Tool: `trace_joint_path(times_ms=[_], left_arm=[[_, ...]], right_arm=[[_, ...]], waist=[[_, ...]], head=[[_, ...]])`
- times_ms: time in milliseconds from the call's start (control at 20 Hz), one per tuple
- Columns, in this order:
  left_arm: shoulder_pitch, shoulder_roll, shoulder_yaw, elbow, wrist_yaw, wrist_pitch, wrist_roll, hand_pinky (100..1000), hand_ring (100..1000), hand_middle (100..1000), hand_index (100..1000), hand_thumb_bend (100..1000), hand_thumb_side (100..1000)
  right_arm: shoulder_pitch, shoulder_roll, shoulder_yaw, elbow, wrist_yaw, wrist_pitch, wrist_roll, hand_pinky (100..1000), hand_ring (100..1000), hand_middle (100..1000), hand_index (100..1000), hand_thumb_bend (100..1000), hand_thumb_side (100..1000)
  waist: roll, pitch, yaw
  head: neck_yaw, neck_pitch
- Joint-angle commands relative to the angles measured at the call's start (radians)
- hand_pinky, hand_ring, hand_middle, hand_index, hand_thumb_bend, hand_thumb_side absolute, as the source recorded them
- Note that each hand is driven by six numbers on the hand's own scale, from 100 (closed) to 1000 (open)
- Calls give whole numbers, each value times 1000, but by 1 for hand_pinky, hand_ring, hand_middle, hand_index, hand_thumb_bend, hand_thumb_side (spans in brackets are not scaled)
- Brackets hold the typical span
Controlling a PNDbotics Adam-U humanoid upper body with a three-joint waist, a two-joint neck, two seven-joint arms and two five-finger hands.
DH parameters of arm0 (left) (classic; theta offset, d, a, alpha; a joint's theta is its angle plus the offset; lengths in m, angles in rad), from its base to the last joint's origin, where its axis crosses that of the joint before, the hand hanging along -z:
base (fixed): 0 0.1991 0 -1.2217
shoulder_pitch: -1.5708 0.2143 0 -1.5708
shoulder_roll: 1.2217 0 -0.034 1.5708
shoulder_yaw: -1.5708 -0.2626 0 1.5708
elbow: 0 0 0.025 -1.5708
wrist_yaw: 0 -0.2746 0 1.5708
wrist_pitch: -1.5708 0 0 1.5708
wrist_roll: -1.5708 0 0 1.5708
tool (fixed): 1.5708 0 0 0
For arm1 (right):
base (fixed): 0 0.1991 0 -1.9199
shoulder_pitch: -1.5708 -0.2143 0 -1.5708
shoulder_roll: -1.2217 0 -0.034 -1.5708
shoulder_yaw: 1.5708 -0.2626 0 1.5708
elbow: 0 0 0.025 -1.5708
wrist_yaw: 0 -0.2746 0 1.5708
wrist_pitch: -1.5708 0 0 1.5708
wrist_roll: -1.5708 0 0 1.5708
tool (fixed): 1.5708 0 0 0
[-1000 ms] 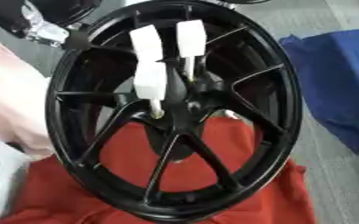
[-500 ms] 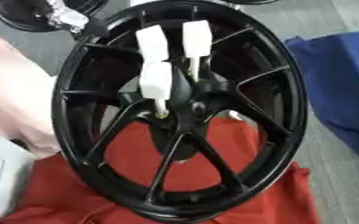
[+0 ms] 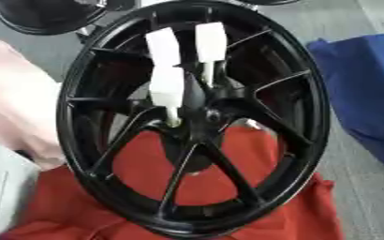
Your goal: Pull the pin out of the wheel hub.
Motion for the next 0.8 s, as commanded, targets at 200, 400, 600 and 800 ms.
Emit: trace_joint_path(times_ms=[200, 400, 600, 800], left_arm=[[-25, 30, -27, -30, -66, 75, -10, 808, 768, 718, 841, 551, 581], [-25, 17, -47, -5, -131, 71, -56, 816, 778, 732, 845, 567, 584], [-35, -18, -75, 35, -165, 63, -95, 817, 778, 732, 842, 566, 577], [-38, -43, -98, 66, -188, 52, -131, 811, 769, 715, 834, 562, 549]], right_arm=[[-5, -21, -5, -6, 12, 8, 3, 835, 522, 505, 744, 100, 569], [-5, -16, -6, -5, 19, 13, 4, 836, 522, 505, 744, 100, 571], [-8, -13, -6, -4, 22, 17, 6, 836, 522, 505, 744, 100, 574], [-8, -8, -8, -3, 26, 21, 6, 836, 522, 505, 744, 100, 576]], waist=[[1, -25, 2], [4, -22, 3], [5, -20, 4], [6, -18, 4]], head=[[2, -19], [7, -23], [12, -25], [17, -23]])
